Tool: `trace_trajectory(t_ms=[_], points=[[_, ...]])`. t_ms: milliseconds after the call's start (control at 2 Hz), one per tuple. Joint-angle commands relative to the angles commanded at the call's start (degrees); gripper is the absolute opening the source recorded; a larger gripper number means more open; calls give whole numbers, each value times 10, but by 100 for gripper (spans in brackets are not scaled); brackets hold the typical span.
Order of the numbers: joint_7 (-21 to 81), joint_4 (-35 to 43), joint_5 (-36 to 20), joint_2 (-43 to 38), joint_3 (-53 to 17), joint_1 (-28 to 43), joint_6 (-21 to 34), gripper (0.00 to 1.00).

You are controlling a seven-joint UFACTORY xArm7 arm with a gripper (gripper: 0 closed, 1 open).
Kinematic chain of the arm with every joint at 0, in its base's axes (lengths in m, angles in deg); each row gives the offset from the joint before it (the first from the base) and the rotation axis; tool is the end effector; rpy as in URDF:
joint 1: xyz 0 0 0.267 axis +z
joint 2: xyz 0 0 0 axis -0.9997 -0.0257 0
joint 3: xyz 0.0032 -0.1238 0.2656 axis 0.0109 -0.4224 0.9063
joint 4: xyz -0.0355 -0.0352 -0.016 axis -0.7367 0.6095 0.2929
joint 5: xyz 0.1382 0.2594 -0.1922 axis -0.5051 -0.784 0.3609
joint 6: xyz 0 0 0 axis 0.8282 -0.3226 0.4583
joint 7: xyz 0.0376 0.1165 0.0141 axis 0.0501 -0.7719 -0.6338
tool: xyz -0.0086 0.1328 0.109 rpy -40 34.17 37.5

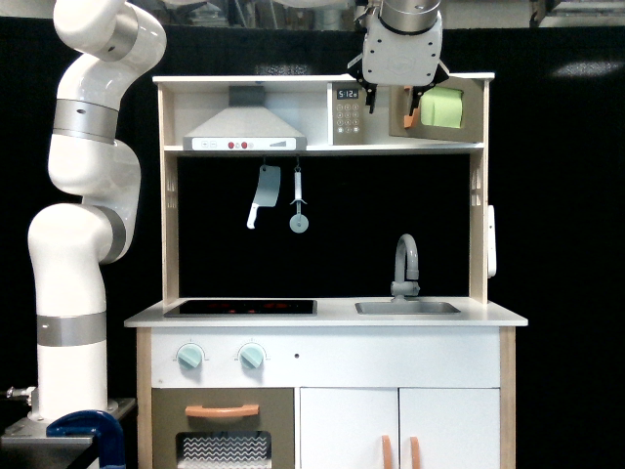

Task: Open the oven door

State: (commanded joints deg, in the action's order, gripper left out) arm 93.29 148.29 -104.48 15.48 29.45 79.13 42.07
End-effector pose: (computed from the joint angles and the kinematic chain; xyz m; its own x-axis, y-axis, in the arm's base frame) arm 0.4751 0.0550 0.4620 0.0568 0.5417 0.8386 0.9978 -0.0019 -0.0663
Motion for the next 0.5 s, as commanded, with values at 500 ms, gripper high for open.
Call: trace_trajectory(t_ms=[500], points=[[20, -16, 9, 7, 1, -19, 11, 100]])
